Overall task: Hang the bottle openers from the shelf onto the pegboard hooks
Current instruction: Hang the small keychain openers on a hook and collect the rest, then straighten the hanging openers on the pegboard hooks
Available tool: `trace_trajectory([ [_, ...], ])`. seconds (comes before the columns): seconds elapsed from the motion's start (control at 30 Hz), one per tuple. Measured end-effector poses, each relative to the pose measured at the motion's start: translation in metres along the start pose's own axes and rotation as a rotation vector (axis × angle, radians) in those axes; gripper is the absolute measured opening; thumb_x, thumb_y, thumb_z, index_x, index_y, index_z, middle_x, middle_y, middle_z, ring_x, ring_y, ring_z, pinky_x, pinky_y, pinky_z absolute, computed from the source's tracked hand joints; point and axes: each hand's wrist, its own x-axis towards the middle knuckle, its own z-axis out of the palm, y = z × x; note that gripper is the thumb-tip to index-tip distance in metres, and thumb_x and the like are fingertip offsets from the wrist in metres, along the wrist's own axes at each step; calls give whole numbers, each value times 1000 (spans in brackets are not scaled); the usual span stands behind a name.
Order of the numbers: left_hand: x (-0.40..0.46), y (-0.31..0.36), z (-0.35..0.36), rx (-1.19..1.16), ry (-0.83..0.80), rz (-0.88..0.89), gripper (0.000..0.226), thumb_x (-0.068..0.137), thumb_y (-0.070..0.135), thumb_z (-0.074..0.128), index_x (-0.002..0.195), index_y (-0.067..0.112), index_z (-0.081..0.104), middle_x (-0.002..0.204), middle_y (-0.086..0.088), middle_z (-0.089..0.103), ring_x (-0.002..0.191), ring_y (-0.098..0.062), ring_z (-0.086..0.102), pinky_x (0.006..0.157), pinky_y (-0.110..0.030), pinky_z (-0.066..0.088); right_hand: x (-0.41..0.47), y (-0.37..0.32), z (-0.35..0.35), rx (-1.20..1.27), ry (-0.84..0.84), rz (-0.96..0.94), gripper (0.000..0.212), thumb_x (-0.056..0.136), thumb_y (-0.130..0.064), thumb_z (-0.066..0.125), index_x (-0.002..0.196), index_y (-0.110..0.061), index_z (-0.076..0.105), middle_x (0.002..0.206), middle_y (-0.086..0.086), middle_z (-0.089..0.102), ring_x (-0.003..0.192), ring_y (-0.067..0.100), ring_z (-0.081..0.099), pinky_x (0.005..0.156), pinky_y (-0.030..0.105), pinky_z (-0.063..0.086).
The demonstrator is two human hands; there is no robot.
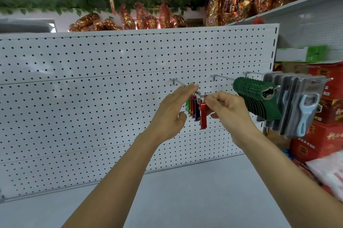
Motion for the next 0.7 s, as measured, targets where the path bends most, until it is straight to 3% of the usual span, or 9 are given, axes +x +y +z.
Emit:
trace_trajectory([
  [0.2,0,-1,0,-13,1,-5,80,83,-10,45,151,29,26,158,10,26,148,-8,13,121,-38,15,1,4,-1,-19,16,-6,16,93,-10,58,80,-11,67,71,2,70,58,6,61,57,8,45],
  [0.4,-1,1,-5,-19,37,-26,67,91,-1,49,148,29,32,155,10,32,143,1,15,115,-18,10,-1,7,1,-55,51,-59,16,95,-8,55,83,-12,65,73,2,68,59,7,60,58,12,46],
  [0.47,-3,2,-7,-12,73,-31,59,94,5,51,146,29,37,153,10,36,143,0,18,115,-17,12,-3,10,1,-87,80,-83,15,95,-6,53,88,-13,65,77,2,68,60,4,61,61,13,48],
  [0.6,-11,10,-12,-33,196,-10,37,100,25,48,137,28,50,140,14,50,132,5,33,108,-10,20,-16,17,-7,-215,189,-139,13,95,-14,55,91,-25,61,85,-6,67,76,9,63,69,22,49],
  [0.7,-18,27,-11,-97,267,-16,33,100,36,43,130,29,56,126,20,54,124,5,40,104,-10,27,-31,26,-17,-324,280,-197,9,95,-20,55,96,-25,62,89,-12,65,84,11,60,71,24,47],
])
